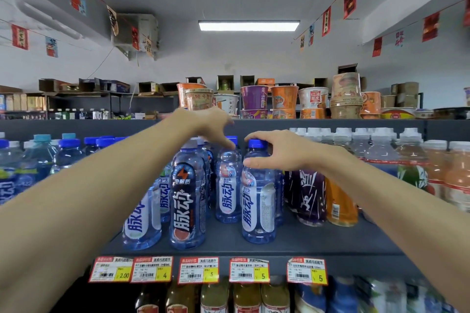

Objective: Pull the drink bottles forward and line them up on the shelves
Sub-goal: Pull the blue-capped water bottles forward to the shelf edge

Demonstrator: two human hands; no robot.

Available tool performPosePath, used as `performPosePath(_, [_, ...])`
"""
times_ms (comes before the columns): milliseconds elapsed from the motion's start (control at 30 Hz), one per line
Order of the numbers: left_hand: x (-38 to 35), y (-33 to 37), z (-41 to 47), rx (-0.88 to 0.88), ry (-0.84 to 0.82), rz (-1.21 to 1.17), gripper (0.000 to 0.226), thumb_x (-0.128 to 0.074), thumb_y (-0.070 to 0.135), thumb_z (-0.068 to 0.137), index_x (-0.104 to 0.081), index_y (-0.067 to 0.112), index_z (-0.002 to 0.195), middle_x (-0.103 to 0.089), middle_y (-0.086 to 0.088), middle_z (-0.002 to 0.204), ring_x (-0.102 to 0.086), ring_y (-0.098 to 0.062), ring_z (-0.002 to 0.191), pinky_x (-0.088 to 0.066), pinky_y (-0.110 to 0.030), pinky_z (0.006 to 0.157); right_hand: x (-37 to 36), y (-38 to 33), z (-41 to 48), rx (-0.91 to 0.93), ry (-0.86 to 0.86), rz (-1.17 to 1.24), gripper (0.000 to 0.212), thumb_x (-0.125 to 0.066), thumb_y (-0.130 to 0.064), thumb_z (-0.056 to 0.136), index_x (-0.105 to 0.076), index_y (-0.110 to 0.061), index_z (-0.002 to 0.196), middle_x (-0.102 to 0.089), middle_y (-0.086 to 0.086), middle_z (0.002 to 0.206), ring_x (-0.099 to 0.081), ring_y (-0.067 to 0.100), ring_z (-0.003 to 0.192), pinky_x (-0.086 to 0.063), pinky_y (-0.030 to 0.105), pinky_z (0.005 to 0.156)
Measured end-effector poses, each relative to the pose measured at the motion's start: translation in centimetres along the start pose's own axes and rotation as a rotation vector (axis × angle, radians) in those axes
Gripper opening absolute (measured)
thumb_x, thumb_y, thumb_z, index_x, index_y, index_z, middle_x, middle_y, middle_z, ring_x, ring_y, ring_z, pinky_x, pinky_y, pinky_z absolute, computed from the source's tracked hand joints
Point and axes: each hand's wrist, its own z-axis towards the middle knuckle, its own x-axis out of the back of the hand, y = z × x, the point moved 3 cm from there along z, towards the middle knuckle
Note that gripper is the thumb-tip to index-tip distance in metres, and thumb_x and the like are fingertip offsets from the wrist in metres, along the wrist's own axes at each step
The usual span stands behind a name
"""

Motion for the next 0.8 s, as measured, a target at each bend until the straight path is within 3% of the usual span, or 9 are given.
performPosePath(100, [2.1,-0.8,-2.6,-0.034,0.075,-0.066,0.061,-0.061,0.061,0.089,-0.061,0.019,0.133,-0.068,0.002,0.124,-0.061,-0.013,0.105,-0.048,-0.035,0.101,-0.6,-0.5,0.2,-0.018,0.023,-0.06,0.085,-0.075,-0.072,0.069,-0.043,-0.04,0.141,-0.055,-0.014,0.116,-0.055,0.013,0.103,-0.04,0.029,0.083])
performPosePath(233, [1.3,-1.2,-5.7,-0.067,0.091,-0.192,0.045,-0.058,0.062,0.09,-0.071,0.026,0.115,-0.07,0.015,0.098,-0.064,0.0,0.091,-0.048,-0.019,0.082,-0.7,-1.2,0.5,0.0,0.012,0.034,0.079,-0.083,-0.058,0.071,-0.045,-0.043,0.138,-0.051,-0.017,0.112,-0.053,0.003,0.092,-0.037,0.024,0.075])
performPosePath(333, [-0.5,-1.2,-6.8,-0.087,0.146,-0.237,0.033,-0.062,0.054,0.092,-0.074,0.028,0.107,-0.071,0.016,0.094,-0.064,0.002,0.087,-0.045,-0.012,0.07,-0.9,-1.8,0.9,0.006,-0.002,0.076,0.077,-0.084,-0.045,0.075,-0.044,-0.041,0.141,-0.053,-0.012,0.123,-0.053,0.011,0.103,-0.039,0.028,0.087])
performPosePath(433, [-2.2,-1.4,-7.1,-0.071,0.221,-0.308,0.022,-0.063,0.045,0.094,-0.075,0.027,0.097,-0.07,0.017,0.085,-0.063,0.003,0.077,-0.042,-0.012,0.065,-1.4,-2.6,1.3,0.019,-0.005,0.121,0.078,-0.084,-0.037,0.078,-0.042,-0.034,0.144,-0.053,-0.006,0.138,-0.053,0.015,0.118,-0.042,0.033,0.101])
performPosePath(500, [-3.0,-1.5,-7.3,-0.058,0.291,-0.345,0.017,-0.062,0.041,0.096,-0.072,0.03,0.088,-0.067,0.018,0.075,-0.061,0.004,0.07,-0.038,-0.012,0.061,-1.8,-2.8,1.3,0.014,-0.006,0.17,0.075,-0.083,-0.034,0.079,-0.043,-0.034,0.143,-0.056,-0.003,0.136,-0.056,0.019,0.118,-0.045,0.038,0.103])
performPosePath(600, [-3.5,-1.5,-7.5,-0.051,0.406,-0.348,0.016,-0.061,0.035,0.096,-0.072,0.031,0.085,-0.066,0.018,0.068,-0.061,0.002,0.066,-0.037,-0.015,0.059,-2.4,-3.0,1.2,0.002,-0.02,0.289,0.071,-0.081,-0.026,0.082,-0.042,-0.036,0.141,-0.062,0.003,0.122,-0.063,0.023,0.106,-0.052,0.043,0.096])
performPosePath(700, [-3.7,-1.3,-7.5,-0.032,0.419,-0.318,0.015,-0.06,0.035,0.096,-0.07,0.035,0.086,-0.065,0.018,0.068,-0.061,-0.001,0.066,-0.041,-0.024,0.061,-2.7,-3.2,1.0,-0.002,-0.022,0.348,0.069,-0.079,-0.023,0.085,-0.042,-0.039,0.141,-0.062,0.003,0.11,-0.063,0.016,0.093,-0.053,0.033,0.083])
performPosePath(800, [-3.7,-1.4,-7.5,-0.025,0.415,-0.317,0.015,-0.059,0.035,0.096,-0.069,0.037,0.085,-0.065,0.017,0.068,-0.06,-0.003,0.066,-0.043,-0.027,0.061,-2.7,-3.3,0.8,-0.012,-0.036,0.407,0.068,-0.078,-0.021,0.086,-0.042,-0.04,0.141,-0.06,0.007,0.113,-0.061,0.019,0.1,-0.053,0.033,0.087])
